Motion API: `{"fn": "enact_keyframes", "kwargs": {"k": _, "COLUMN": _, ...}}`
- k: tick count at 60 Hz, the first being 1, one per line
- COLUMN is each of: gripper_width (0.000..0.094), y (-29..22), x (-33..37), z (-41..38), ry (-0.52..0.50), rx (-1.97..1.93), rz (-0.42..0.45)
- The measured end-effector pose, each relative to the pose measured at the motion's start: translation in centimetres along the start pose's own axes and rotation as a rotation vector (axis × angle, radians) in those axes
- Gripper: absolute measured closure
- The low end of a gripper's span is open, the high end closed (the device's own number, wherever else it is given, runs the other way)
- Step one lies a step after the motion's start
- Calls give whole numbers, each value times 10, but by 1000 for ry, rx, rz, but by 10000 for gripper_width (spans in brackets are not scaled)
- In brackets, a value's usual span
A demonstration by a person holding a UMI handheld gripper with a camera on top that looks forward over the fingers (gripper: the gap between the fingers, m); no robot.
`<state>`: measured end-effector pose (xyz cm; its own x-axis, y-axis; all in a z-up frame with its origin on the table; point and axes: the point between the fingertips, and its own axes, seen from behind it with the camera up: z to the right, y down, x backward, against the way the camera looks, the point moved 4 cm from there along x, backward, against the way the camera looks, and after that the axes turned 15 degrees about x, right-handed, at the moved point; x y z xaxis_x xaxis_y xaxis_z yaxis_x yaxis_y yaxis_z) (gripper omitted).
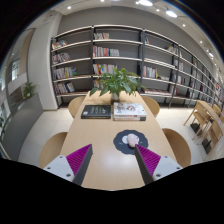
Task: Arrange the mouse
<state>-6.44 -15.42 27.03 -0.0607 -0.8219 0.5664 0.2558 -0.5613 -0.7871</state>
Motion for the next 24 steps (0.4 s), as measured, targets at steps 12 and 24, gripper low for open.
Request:
{"fn": "enact_keyframes", "kwargs": {"k": 12, "gripper_width": 80, "y": 9, "x": 19, "z": -6, "ry": 2, "rx": 26, "rz": -2}}
{"fn": "enact_keyframes", "kwargs": {"k": 24, "gripper_width": 82, "y": 9, "x": 26, "z": -9, "ry": -3, "rx": 30, "rz": 11}}
